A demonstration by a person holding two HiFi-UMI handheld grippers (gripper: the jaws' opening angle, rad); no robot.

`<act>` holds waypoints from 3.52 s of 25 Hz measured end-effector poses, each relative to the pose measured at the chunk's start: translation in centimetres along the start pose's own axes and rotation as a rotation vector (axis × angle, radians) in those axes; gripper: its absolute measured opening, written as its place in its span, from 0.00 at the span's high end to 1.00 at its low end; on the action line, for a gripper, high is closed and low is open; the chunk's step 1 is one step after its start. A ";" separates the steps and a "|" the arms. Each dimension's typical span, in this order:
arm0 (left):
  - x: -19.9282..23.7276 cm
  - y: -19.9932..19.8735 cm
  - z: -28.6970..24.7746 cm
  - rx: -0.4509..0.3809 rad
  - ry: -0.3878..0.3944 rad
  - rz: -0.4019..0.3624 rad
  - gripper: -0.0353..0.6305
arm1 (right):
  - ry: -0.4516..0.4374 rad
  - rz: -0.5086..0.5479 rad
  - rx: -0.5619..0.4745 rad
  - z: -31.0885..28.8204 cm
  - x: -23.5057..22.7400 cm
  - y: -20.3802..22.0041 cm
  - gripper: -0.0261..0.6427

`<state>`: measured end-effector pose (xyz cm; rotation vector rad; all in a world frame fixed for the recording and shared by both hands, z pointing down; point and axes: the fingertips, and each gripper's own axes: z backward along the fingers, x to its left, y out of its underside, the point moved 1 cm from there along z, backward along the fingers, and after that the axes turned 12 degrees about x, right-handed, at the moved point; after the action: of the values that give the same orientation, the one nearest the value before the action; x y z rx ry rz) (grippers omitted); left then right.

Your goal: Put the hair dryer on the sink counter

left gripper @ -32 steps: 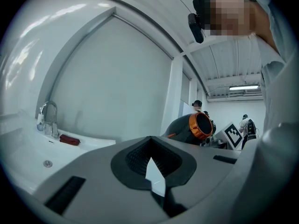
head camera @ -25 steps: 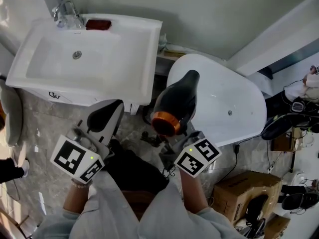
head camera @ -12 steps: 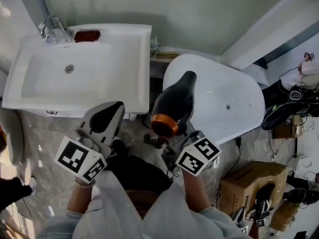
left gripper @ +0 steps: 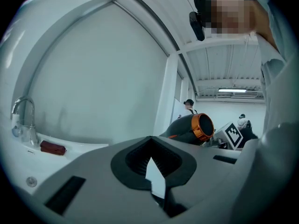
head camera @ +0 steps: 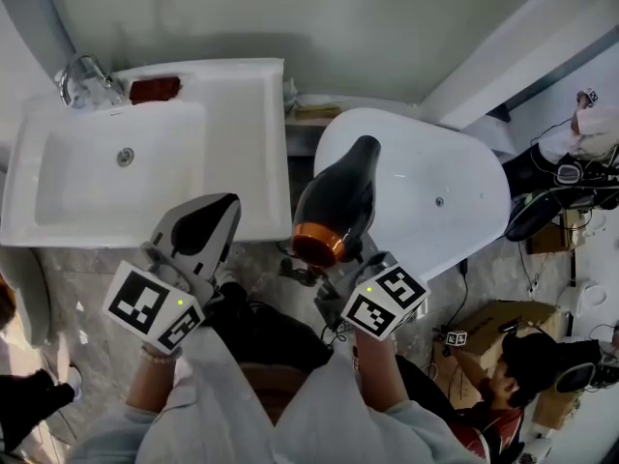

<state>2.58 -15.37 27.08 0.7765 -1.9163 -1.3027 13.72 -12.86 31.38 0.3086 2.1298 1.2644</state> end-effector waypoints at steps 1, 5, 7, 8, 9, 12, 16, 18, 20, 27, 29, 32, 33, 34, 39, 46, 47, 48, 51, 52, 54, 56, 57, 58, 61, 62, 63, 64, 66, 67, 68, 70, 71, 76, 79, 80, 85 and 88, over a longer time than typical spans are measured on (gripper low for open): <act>0.4 -0.2 -0.2 0.002 0.006 -0.002 0.94 | 0.004 -0.001 -0.001 -0.4 -0.1 -0.2 0.73; 1.9 -0.8 -1.1 0.008 0.030 -0.012 0.94 | 0.019 -0.003 -0.003 -1.7 -0.9 -0.7 0.73; 2.3 -1.1 -1.6 0.009 0.051 -0.014 0.94 | 0.035 -0.006 -0.005 -2.0 -1.3 -0.9 0.73; 2.6 -1.2 -1.8 0.009 0.061 -0.015 0.94 | 0.043 -0.008 -0.005 -2.2 -1.5 -1.0 0.73; 2.8 -1.4 -2.0 0.009 0.067 -0.018 0.94 | 0.049 -0.009 -0.004 -2.4 -1.7 -1.2 0.73; 3.7 -1.8 -2.3 0.003 0.081 -0.024 0.94 | 0.066 -0.001 0.005 -3.0 -2.3 -1.5 0.73; 4.8 -2.2 -2.9 0.006 0.106 -0.023 0.94 | 0.092 0.005 0.023 -3.7 -3.1 -1.8 0.73; 5.5 -2.3 -3.1 0.005 0.116 -0.022 0.94 | 0.102 0.007 0.029 -4.2 -3.4 -1.9 0.73; 6.1 -2.3 -3.1 0.004 0.126 -0.023 0.94 | 0.111 0.013 0.037 -4.7 -3.7 -1.8 0.73; 7.9 -1.8 -2.9 0.009 0.152 -0.015 0.94 | 0.134 0.038 0.070 -6.1 -4.8 -1.6 0.73; 8.5 -1.6 -2.7 0.007 0.156 -0.012 0.94 | 0.137 0.061 0.080 -6.6 -5.1 -1.6 0.73; 9.2 -1.4 -2.3 0.006 0.161 -0.008 0.94 | 0.143 0.087 0.091 -7.3 -5.3 -1.9 0.73; 9.5 -1.3 -2.2 0.007 0.160 -0.007 0.94 | 0.146 0.091 0.096 -7.6 -5.4 -2.0 0.73; 9.9 -1.2 -2.2 0.008 0.159 -0.003 0.94 | 0.148 0.094 0.102 -8.0 -5.7 -2.0 0.73; 10.9 -1.1 -1.9 0.011 0.139 0.019 0.94 | 0.136 0.128 0.150 -9.2 -6.6 -2.2 0.73; 12.3 -1.6 -2.9 0.011 0.089 0.029 0.94 | 0.103 0.166 0.207 -10.9 -8.4 -2.9 0.73; 12.5 -1.7 -3.0 0.009 0.081 0.032 0.94 | 0.097 0.171 0.214 -11.3 -8.7 -3.0 0.73; 12.7 -1.7 -3.1 0.006 0.073 0.035 0.94 | 0.091 0.176 0.221 -11.6 -8.9 -3.0 0.73; 13.5 -1.7 -3.4 0.004 0.045 0.043 0.94 | 0.068 0.195 0.244 -12.9 -9.6 -3.3 0.73; 13.8 -1.8 -3.5 0.003 0.034 0.047 0.94 | 0.060 0.201 0.253 -13.5 -9.9 -3.5 0.73; 14.5 -2.0 -3.8 -0.001 0.011 0.056 0.94 | 0.043 0.213 0.274 -14.6 -10.5 -3.8 0.73; 14.9 -2.3 -3.8 -0.006 -0.013 0.060 0.94 | 0.026 0.229 0.296 -15.5 -11.0 -4.0 0.73; 14.9 -2.4 -3.8 -0.008 -0.024 0.062 0.94 | 0.018 0.240 0.307 -15.9 -11.2 -4.0 0.73; 14.9 -2.5 -3.7 -0.011 -0.035 0.064 0.94 | 0.011 0.251 0.318 -16.1 -11.3 -4.1 0.73; 15.2 -2.7 -3.6 -0.016 -0.071 0.069 0.94 | -0.017 0.287 0.348 -17.5 -11.6 -4.4 0.73; 15.3 -2.7 -3.5 -0.017 -0.081 0.073 0.94 | -0.027 0.297 0.359 -18.1 -11.7 -4.5 0.73; 15.5 -2.6 -3.4 -0.016 -0.091 0.077 0.94 | -0.037 0.305 0.369 -18.7 -11.8 -4.4 0.73; 15.5 -2.6 -3.4 -0.014 -0.101 0.081 0.94 | -0.045 0.313 0.380 -19.2 -11.9 -4.4 0.73; 15.7 -2.6 -3.2 -0.013 -0.122 0.083 0.94 | -0.059 0.330 0.401 -20.3 -12.2 -4.3 0.73; 15.8 -2.7 -3.2 -0.014 -0.133 0.084 0.94 | -0.066 0.340 0.412 -20.9 -12.4 -4.3 0.73; 15.9 -2.7 -3.1 -0.016 -0.145 0.086 0.94 | -0.072 0.349 0.423 -21.5 -12.7 -4.2 0.73; 15.9 -2.7 -3.0 -0.021 -0.167 0.092 0.94 | -0.083 0.367 0.448 -22.4 -13.2 -4.1 0.73; 15.9 -2.8 -2.9 -0.024 -0.177 0.094 0.94 | -0.086 0.377 0.464 -22.9 -13.4 -4.0 0.73; 16.3 -2.9 -1.9 -0.034 -0.228 0.108 0.94 | -0.102 0.465 0.564 -25.4 -14.0 -2.7 0.73; 16.8 -2.9 -1.1 -0.038 -0.262 0.115 0.94 | -0.120 0.505 0.611 -27.1 -14.0 -1.8 0.73; 17.0 -3.0 -1.0 -0.039 -0.273 0.116 0.94 | -0.124 0.515 0.624 -27.7 -14.1 -1.6 0.73; 17.5 -2.8 0.1 -0.042 -0.320 0.121 0.94 | -0.140 0.560 0.691 -30.6 -15.1 -0.2 0.73; 17.8 -2.7 0.7 -0.040 -0.347 0.127 0.94 | -0.142 0.575 0.727 -32.1 -15.8 0.4 0.73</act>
<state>-8.17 -29.76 28.03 0.4185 -2.1606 -1.4649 5.75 -42.99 48.90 1.3470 2.3833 0.6414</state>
